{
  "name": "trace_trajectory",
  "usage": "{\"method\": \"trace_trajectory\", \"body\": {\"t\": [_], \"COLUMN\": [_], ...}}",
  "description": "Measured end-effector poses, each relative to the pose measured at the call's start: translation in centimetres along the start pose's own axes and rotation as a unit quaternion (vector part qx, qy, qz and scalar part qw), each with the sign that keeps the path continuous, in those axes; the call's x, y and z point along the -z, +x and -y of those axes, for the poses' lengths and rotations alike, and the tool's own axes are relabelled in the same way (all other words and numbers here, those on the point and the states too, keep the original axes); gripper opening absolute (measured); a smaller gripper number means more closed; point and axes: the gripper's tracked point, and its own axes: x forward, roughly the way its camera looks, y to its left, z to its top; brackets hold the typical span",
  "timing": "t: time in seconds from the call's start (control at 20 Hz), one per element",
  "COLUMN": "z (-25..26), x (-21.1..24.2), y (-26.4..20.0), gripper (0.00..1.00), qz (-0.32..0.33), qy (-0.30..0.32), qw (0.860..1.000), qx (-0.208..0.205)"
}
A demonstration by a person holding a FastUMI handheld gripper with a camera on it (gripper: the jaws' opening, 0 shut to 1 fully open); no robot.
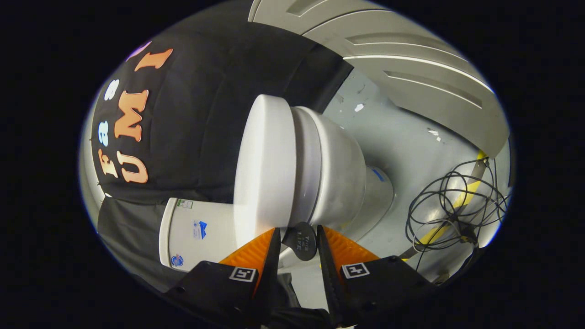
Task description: Open the toilet lid.
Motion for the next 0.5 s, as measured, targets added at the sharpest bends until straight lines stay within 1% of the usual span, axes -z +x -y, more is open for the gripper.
{"method": "trace_trajectory", "body": {"t": [0.05,0.1,0.15,0.2,0.25,0.3,0.35,0.5], "z": [0.5,0.5,0.4,0.4,0.0,-0.6,-0.5,0.0], "x": [-0.1,-0.2,-0.2,-0.5,-0.3,-0.3,-0.3,-0.7], "y": [0.4,-0.3,0.4,-0.4,0.1,-0.8,-0.7,-0.3], "gripper": [0.54,0.42,0.30,0.27,0.22,0.15,0.09,0.08], "qz": [0.006,0.005,0.003,0.005,0.007,0.009,0.007,0.009], "qy": [-0.006,-0.002,-0.001,0.005,0.011,0.015,0.008,0.004], "qw": [1.000,1.000,1.000,1.000,1.000,1.000,1.000,1.000], "qx": [0.014,0.013,0.010,0.005,-0.005,-0.016,-0.018,-0.024]}}
